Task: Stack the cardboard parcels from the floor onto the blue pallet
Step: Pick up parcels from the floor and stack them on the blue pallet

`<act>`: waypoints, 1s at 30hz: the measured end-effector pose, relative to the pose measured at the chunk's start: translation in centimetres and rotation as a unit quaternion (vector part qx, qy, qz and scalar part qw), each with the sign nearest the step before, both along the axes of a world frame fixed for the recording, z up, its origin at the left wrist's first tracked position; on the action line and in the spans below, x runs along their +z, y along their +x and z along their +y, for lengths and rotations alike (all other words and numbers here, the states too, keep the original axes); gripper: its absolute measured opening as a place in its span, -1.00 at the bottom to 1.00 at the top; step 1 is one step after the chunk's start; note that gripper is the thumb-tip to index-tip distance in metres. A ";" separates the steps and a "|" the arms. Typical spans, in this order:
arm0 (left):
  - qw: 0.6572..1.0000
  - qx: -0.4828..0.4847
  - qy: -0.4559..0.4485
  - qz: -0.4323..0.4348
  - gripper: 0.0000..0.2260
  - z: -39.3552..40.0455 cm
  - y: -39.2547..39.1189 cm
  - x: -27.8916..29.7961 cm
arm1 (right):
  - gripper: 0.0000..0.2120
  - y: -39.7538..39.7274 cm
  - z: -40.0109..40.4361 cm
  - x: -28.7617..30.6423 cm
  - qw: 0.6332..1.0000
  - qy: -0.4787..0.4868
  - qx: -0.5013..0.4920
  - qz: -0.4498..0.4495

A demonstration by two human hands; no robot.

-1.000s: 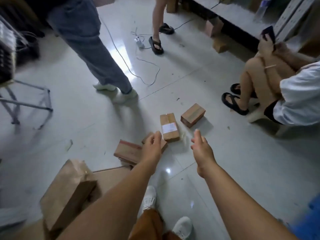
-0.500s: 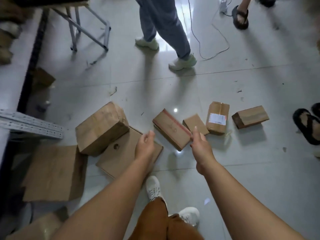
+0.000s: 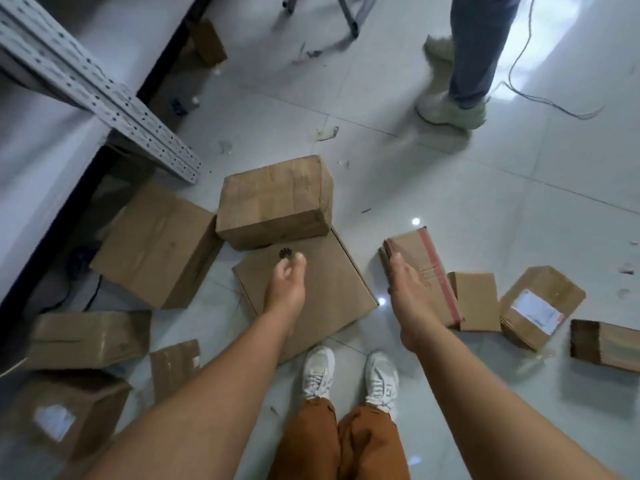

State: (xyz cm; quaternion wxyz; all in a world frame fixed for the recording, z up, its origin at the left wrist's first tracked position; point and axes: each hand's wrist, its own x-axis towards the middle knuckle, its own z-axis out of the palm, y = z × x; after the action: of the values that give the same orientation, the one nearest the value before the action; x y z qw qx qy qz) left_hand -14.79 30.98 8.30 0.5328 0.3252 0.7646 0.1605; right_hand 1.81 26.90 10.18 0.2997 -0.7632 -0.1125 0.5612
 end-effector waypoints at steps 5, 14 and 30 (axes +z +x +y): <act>0.996 0.078 -0.001 0.032 -0.47 -0.1 -2.4 -3.6 | -0.43 -0.3 2.7 -5.0 0.995 -0.018 0.094 -0.010; 0.984 0.129 -0.034 0.116 -0.52 -2.1 -8.0 -13.8 | -0.39 -1.7 5.5 -15.7 0.980 -0.043 0.191 -0.021; 0.970 0.220 -0.054 0.092 -0.22 -3.1 -15.2 -35.7 | -0.24 -3.0 8.3 -37.6 0.965 -0.054 0.239 -0.095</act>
State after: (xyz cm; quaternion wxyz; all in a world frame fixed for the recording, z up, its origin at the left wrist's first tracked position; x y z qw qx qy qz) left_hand -29.96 27.91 -27.37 0.4284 0.1329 0.8708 0.2014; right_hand -1.22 35.19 -27.47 0.1033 -0.7790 -0.2890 0.5467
